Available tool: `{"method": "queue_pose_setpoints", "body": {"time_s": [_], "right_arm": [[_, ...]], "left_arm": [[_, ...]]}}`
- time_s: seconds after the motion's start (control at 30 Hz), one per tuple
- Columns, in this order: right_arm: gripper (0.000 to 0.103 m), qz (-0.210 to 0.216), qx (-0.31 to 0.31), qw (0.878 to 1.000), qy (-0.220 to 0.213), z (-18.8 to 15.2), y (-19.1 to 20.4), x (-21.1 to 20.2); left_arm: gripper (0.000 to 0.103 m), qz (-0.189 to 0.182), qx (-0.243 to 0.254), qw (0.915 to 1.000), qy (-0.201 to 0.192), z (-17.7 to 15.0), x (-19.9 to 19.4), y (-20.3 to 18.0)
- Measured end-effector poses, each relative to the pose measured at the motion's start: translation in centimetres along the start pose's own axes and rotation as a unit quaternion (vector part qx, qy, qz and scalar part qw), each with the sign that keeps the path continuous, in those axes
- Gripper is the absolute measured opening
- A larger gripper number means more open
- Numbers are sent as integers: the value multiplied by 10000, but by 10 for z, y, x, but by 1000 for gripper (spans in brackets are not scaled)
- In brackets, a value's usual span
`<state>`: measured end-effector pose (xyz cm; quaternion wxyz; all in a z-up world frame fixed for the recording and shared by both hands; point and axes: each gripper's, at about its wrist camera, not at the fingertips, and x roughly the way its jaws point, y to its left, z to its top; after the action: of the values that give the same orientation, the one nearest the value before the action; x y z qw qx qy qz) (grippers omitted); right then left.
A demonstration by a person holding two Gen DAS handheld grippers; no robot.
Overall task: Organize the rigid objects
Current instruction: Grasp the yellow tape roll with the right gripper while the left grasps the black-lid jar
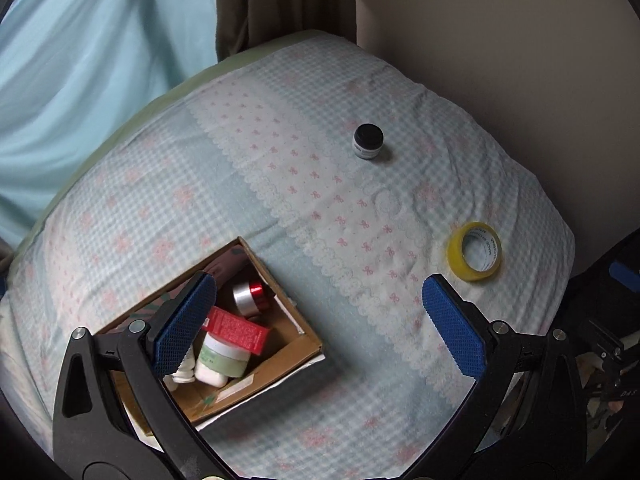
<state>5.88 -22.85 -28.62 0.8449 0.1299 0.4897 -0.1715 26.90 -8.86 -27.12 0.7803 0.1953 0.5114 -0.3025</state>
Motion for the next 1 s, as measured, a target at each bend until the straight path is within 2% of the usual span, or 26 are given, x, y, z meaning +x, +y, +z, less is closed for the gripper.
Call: {"method": "queue_pose_setpoints", "body": {"time_s": [0.17, 0.33, 0.53, 0.63, 0.8, 1.0], "right_arm": [[103, -108, 244, 9996, 6, -10, -26, 45], [103, -189, 414, 9990, 48, -21, -43, 98], [103, -280, 256, 9992, 101, -38, -50, 173], [103, -417, 62, 9991, 52, -45, -51, 202], [103, -430, -134, 9989, -87, -48, -55, 231], [103, -363, -362, 9986, -104, -45, -55, 248]], "left_arm": [[103, -97, 132, 9997, 152, 44, 52, -28], [103, -111, 323, 9990, 303, 77, 129, -53], [103, -72, 476, 9977, 475, 97, 237, -72], [103, -19, 600, 9971, 474, 102, 278, -79], [103, 82, 718, 9966, 403, 117, 324, -82], [102, 214, 738, 9967, 257, 141, 349, -81]]}}
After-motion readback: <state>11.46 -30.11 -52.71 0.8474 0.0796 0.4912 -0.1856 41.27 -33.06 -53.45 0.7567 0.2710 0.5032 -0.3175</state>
